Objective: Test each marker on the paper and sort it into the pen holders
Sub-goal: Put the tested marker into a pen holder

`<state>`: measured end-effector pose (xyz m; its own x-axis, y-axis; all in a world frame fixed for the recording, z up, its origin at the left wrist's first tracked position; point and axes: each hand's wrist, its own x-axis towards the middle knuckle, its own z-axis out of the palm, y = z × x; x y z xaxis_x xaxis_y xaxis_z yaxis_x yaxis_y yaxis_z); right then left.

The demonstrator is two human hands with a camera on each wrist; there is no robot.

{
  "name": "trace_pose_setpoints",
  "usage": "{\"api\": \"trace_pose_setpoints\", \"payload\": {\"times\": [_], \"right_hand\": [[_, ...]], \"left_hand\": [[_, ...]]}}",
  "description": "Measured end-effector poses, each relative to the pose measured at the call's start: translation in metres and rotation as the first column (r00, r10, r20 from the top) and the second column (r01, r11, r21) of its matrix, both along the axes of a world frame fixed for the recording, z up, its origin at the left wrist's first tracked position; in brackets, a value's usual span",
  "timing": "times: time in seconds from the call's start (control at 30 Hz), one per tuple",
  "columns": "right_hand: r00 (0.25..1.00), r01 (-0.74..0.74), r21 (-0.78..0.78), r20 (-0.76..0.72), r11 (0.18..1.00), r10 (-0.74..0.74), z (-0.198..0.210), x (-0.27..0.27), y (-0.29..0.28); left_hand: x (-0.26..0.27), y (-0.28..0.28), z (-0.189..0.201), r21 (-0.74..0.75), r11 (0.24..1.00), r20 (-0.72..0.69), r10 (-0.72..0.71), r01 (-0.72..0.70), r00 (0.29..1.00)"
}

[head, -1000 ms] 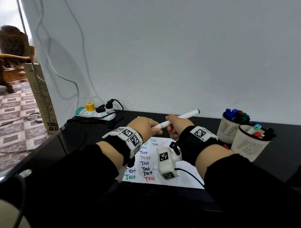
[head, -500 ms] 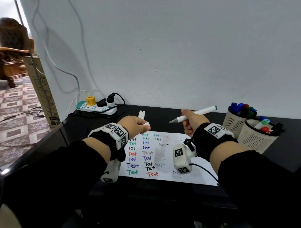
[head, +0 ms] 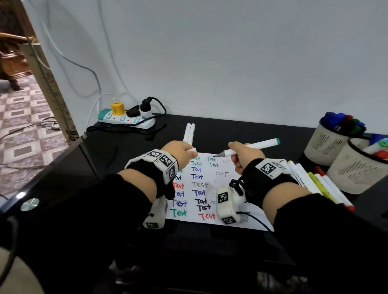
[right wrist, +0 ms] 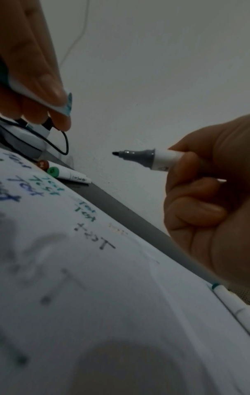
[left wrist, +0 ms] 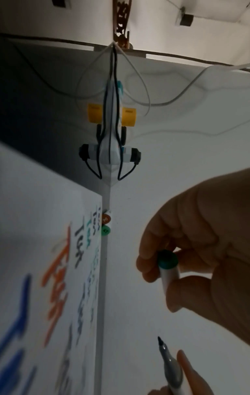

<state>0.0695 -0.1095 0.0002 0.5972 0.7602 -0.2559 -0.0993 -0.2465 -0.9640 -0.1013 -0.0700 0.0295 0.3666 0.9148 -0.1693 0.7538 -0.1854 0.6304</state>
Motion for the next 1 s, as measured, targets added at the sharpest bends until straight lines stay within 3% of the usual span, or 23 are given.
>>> {"api": "trace_pose_setpoints", "payload": {"times": [0.33, 0.83, 1.0], "right_hand": [[0.965, -0.126, -0.132, 0.215, 0.983, 0.152, -0.02, 0.01, 0.014], [0.87, -0.229, -0.15, 0.411, 0.962, 0.272, -0.029, 0.012, 0.009], [0.9, -0.164, -0.103, 0.391, 0.981, 0.191, -0.03, 0.013, 0.009]], "left_hand": [[0.01, 0.006, -0.007, 0.021, 0.99, -0.227, -0.132, 0.14, 0.965], [0.008, 0.008, -0.013, 0.012, 0.996, -0.169, -0.083, 0.086, 0.982], [0.008, 0.007, -0.013, 0.013, 0.996, -0.163, -0.082, 0.086, 0.983]]}}
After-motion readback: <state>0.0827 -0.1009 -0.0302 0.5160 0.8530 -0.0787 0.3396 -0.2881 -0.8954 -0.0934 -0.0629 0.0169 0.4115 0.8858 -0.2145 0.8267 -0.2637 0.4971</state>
